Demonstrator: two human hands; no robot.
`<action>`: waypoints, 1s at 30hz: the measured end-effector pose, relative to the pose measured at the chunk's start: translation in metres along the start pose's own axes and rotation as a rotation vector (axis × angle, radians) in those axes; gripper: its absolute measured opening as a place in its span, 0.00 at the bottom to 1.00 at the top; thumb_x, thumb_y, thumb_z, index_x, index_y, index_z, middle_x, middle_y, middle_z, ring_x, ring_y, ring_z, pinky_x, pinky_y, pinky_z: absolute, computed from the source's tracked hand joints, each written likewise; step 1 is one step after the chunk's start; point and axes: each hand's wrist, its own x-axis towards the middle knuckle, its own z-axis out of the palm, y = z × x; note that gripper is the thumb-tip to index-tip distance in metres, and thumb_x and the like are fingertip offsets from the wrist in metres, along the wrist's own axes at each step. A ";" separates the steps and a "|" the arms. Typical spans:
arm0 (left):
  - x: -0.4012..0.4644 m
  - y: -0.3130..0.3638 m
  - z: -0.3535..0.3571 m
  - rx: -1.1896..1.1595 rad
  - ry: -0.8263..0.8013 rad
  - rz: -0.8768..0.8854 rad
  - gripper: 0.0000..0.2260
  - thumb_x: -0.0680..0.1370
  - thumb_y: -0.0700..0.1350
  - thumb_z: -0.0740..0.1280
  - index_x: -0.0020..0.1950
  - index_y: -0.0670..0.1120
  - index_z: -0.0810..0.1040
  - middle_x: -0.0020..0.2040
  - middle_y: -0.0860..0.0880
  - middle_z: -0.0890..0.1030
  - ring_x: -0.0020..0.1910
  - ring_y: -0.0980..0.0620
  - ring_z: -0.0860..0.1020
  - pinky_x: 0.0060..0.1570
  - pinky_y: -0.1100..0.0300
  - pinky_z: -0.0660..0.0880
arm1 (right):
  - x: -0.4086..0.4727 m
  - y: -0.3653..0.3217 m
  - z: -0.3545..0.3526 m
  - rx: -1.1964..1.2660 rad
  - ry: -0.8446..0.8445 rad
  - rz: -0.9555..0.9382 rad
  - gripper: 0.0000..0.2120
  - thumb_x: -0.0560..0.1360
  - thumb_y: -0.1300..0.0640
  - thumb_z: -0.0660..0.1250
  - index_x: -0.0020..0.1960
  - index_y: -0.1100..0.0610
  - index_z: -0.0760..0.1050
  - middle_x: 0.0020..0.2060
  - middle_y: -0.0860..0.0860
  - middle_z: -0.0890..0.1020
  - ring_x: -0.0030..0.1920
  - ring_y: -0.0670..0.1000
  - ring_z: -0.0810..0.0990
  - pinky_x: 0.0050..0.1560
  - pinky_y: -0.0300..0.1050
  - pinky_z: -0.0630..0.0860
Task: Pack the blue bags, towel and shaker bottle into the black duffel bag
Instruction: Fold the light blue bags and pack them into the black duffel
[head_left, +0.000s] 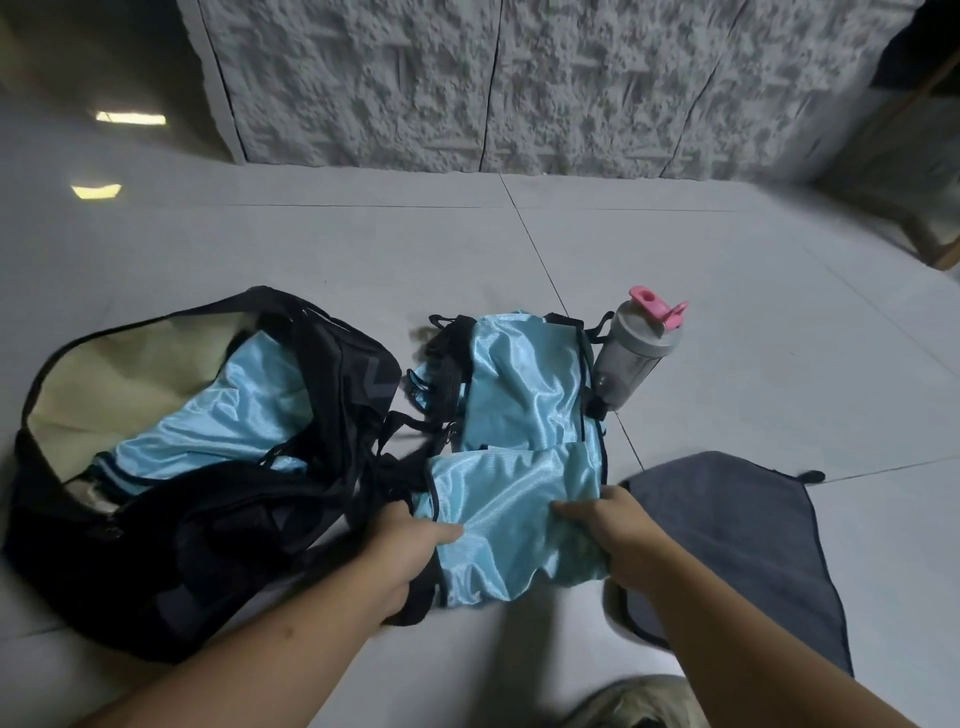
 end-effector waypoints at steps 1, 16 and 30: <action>0.001 -0.001 0.001 -0.048 -0.021 -0.002 0.26 0.60 0.42 0.80 0.57 0.43 0.80 0.50 0.43 0.87 0.48 0.42 0.87 0.54 0.41 0.83 | -0.001 -0.004 -0.003 -0.001 0.005 -0.014 0.08 0.75 0.66 0.74 0.52 0.69 0.82 0.43 0.64 0.88 0.44 0.66 0.88 0.48 0.68 0.83; -0.073 0.082 -0.031 -0.378 -0.245 0.121 0.13 0.77 0.33 0.72 0.60 0.39 0.81 0.52 0.37 0.87 0.50 0.36 0.86 0.55 0.38 0.82 | -0.046 -0.117 0.008 -0.022 -0.041 -0.262 0.04 0.78 0.69 0.69 0.52 0.70 0.78 0.35 0.61 0.83 0.34 0.59 0.84 0.39 0.55 0.84; -0.083 0.137 -0.193 -0.465 0.087 0.237 0.12 0.75 0.39 0.75 0.59 0.42 0.83 0.52 0.40 0.87 0.50 0.38 0.87 0.58 0.39 0.80 | -0.072 -0.243 0.187 -0.345 -0.156 -0.591 0.03 0.78 0.61 0.72 0.51 0.61 0.81 0.48 0.60 0.86 0.50 0.60 0.86 0.55 0.57 0.83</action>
